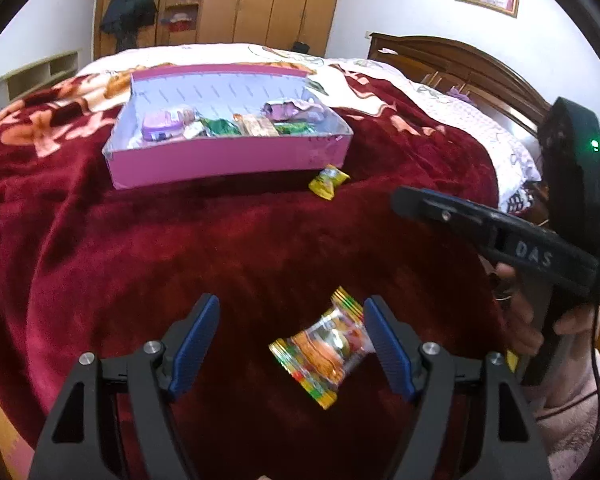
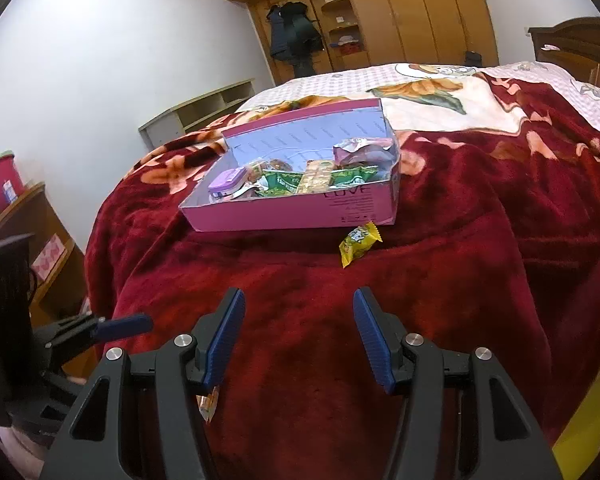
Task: Organize snacks
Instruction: 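Withdraw both tools from the box toward the gummy pack on the blanket, then grasp the colourful gummy candy pack with the left tool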
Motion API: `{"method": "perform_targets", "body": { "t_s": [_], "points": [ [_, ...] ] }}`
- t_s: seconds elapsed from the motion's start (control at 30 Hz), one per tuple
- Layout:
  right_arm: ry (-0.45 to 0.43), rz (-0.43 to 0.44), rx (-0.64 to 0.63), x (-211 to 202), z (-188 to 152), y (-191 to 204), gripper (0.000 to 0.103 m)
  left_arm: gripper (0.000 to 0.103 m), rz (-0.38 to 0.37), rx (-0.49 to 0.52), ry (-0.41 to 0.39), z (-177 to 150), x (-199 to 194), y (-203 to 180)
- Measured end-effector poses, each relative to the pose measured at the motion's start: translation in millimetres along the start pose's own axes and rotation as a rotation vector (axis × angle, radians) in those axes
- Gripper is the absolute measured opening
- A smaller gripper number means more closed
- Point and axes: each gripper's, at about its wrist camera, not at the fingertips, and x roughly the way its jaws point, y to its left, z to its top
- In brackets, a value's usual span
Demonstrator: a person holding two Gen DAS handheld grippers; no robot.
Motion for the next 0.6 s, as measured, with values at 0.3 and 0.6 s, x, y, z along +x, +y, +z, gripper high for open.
{"method": "perform_targets", "body": {
  "t_s": [0.3, 0.6],
  "points": [
    [0.007, 0.007, 0.005, 3, -2, -1, 0.058, 0.078, -0.045, 0.160, 0.015, -17, -1, -32],
    [0.004, 0.008, 0.008, 3, -3, -1, 0.058, 0.078, 0.030, 0.186, 0.035, -21, 17, -34]
  ]
}}
